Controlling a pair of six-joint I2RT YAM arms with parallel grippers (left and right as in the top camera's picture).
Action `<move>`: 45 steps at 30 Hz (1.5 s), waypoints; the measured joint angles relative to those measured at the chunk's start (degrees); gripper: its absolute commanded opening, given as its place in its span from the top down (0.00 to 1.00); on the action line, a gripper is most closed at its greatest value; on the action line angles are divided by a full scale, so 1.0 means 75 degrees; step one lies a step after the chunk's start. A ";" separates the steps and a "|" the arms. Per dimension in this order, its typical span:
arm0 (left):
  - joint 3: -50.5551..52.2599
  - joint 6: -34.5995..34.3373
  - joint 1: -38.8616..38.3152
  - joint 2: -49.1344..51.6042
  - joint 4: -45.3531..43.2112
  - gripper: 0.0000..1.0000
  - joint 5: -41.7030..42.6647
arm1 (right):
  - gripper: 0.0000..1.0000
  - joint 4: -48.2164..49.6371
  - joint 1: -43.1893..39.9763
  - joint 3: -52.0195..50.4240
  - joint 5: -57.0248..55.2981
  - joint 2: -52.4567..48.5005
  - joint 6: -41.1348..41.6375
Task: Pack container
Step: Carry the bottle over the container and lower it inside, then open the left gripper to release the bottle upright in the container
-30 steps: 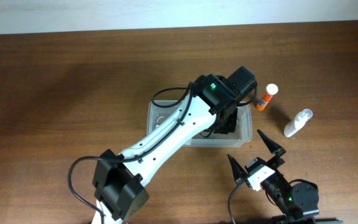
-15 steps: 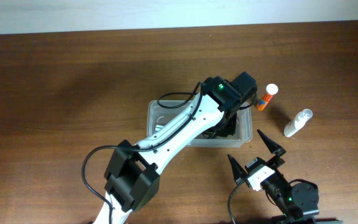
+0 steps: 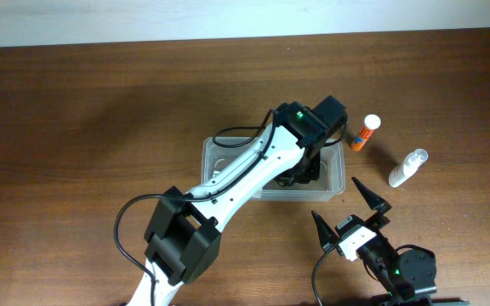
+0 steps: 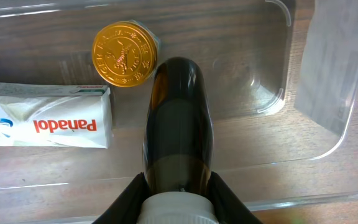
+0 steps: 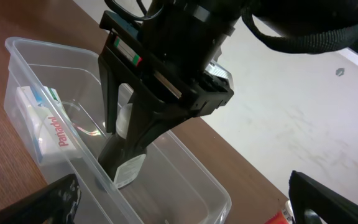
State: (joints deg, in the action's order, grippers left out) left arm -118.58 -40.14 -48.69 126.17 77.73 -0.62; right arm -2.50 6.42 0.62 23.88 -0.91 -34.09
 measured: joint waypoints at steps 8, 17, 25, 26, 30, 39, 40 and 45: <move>0.0000 0.0000 0.0003 0.0000 0.0000 0.98 -0.0003 | 0.02 -0.0003 0.0000 0.0000 0.0000 0.0000 0.0000; 0.0143 -0.0003 0.0000 0.0000 -0.0125 0.98 -0.0003 | 0.02 -0.0003 0.0000 0.0000 0.0000 0.0000 0.0000; 0.0198 -0.0003 0.0003 0.0000 -0.0204 0.98 -0.0003 | 0.02 -0.0003 0.0000 0.0000 0.0000 0.0000 0.0000; 0.0201 -0.0003 0.0000 0.0000 -0.0219 0.98 -0.0003 | 0.02 -0.0003 0.0000 0.0000 0.0000 0.0000 0.0000; 0.0335 -0.0003 0.0000 0.0000 -0.0428 0.98 -0.0003 | 0.02 -0.0003 0.0000 0.0000 0.0000 0.0000 0.0003; 0.0697 -0.0003 0.0038 0.0000 -0.0560 0.98 0.0000 | 0.02 -0.0003 0.0000 0.0000 0.0000 0.0000 0.0003; 0.0697 -0.0003 0.0050 0.0000 -0.0560 0.93 -0.0003 | 0.02 -0.0003 0.0000 0.0000 0.0000 0.0000 -0.0003; 0.0699 -0.0003 0.0087 0.0000 -0.0557 0.80 0.0000 | 0.02 -0.0003 0.0000 0.0000 0.0000 0.0000 0.0000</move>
State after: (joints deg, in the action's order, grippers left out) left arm -113.34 -40.16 -48.03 126.17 73.56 -0.62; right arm -2.52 6.42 0.62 23.88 -0.91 -34.09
